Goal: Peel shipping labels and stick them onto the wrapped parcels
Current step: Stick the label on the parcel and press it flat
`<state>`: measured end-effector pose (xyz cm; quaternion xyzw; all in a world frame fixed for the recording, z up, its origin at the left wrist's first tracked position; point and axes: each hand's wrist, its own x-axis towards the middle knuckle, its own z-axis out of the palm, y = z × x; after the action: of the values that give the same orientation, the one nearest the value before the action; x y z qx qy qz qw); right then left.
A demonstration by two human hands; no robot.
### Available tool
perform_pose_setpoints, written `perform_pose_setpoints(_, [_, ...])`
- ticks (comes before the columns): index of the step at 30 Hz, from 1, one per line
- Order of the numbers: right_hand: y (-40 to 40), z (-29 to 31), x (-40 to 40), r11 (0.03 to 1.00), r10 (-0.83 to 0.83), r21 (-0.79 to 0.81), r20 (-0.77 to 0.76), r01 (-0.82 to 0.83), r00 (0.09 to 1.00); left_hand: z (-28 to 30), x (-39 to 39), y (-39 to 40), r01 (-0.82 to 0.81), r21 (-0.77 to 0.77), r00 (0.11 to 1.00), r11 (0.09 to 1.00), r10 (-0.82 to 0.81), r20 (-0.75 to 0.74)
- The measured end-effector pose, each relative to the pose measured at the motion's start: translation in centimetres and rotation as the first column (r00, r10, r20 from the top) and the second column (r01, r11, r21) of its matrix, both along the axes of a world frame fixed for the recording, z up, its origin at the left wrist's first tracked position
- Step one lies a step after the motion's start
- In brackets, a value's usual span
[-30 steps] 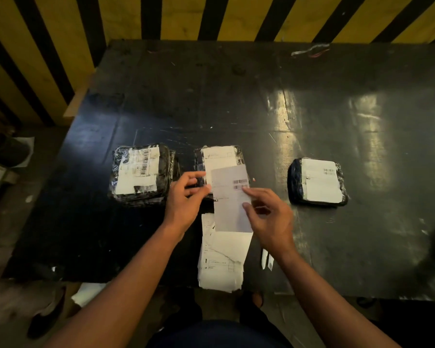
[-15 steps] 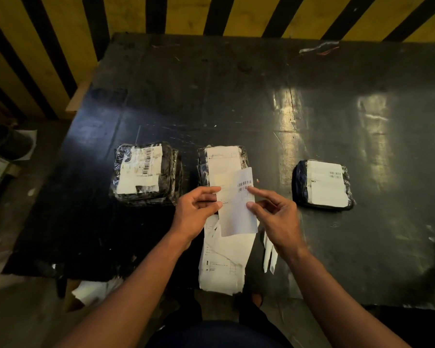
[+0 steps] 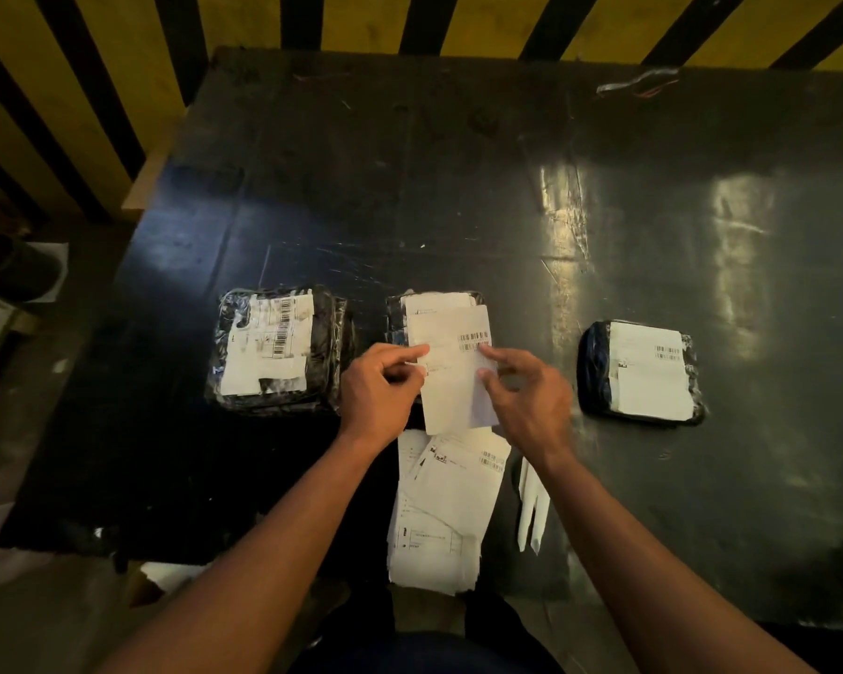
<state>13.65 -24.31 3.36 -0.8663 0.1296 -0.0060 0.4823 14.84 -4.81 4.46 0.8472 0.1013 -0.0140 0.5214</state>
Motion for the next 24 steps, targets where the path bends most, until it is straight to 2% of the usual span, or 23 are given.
perform_pose_setpoints(3, [0.1,-0.2,2.1,0.996,0.016,-0.093,0.007,-0.015,1.000,-0.4,2.0,0.2,0.005,0.024,1.000,1.000,-0.006,0.019])
perform_pose_setpoints(12, [1.1,-1.6,6.1,0.997,0.046,-0.065,-0.066,-0.051,0.997,-1.6,5.4,0.2,0.048,0.112,0.998,0.993,-0.043,-0.048])
perform_pose_setpoints(17, [1.5,-2.7,7.4,0.971,0.123,-0.195,-0.081,-0.137,0.989,-2.7,6.4,0.4,0.057,0.143,0.996,0.988,-0.047,-0.072])
perform_pose_setpoints(24, [1.7,-3.2,7.8,0.949,0.160,-0.260,-0.086,-0.177,0.983,-3.5,6.7,0.5,0.071,0.171,0.993,0.983,-0.053,-0.107])
